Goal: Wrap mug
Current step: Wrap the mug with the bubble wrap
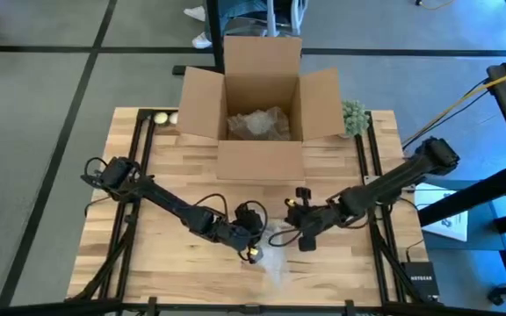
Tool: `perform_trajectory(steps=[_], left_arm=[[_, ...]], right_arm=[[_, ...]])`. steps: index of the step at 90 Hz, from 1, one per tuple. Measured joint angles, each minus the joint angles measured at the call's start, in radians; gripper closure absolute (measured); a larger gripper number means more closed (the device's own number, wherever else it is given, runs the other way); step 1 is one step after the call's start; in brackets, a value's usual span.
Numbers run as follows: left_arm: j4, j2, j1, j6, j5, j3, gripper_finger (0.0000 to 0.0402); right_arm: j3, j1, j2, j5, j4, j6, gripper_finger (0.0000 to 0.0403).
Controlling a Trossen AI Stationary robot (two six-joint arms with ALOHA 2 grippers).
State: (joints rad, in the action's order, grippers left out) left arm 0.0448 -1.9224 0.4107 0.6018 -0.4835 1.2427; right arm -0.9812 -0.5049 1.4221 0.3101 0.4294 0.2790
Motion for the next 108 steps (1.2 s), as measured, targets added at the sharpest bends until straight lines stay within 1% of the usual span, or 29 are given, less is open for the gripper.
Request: perform_trajectory(steps=[7,15,24,39,48,60,76,84,95,100,108], left_arm=[[0.002,0.000,0.000,-0.005,0.000,0.000,0.0401],[0.003,0.000,0.001,-0.009,0.001,0.000,0.0401],[0.004,0.000,0.002,-0.008,0.002,0.000,0.0401],[0.004,0.000,0.006,-0.009,0.002,-0.001,0.0401],[0.004,0.001,0.014,-0.033,0.002,-0.001,0.0401],[-0.037,0.036,0.036,-0.038,0.006,-0.003,0.0401],[-0.084,0.125,0.072,-0.029,0.002,-0.001,0.0401],[-0.075,0.147,0.088,-0.033,-0.028,-0.001,0.0401],[-0.018,0.151,0.099,-0.091,-0.077,-0.001,0.0401],[0.000,0.146,0.092,-0.106,-0.076,-0.001,0.0401],[0.021,0.109,0.069,-0.102,-0.045,0.000,0.0401]], right_arm=[[-0.009,-0.018,0.004,-0.008,-0.100,-0.056,0.0402],[0.002,-0.020,0.043,-0.007,-0.265,-0.099,0.0402],[0.011,-0.010,0.123,-0.008,-0.313,-0.109,0.0402],[0.009,-0.010,0.230,-0.003,-0.305,-0.104,0.0402],[0.006,-0.011,0.258,-0.002,-0.320,-0.101,0.0402],[0.005,-0.011,0.263,-0.007,-0.328,-0.100,0.0402],[0.008,-0.011,0.266,-0.006,-0.349,-0.101,0.0402],[0.011,-0.011,0.270,-0.013,-0.349,-0.101,0.0402],[0.012,-0.011,0.270,-0.014,-0.347,-0.101,0.0402],[0.012,-0.011,0.270,-0.013,-0.345,-0.101,0.0402],[0.012,-0.011,0.270,-0.013,-0.349,-0.101,0.0402]])
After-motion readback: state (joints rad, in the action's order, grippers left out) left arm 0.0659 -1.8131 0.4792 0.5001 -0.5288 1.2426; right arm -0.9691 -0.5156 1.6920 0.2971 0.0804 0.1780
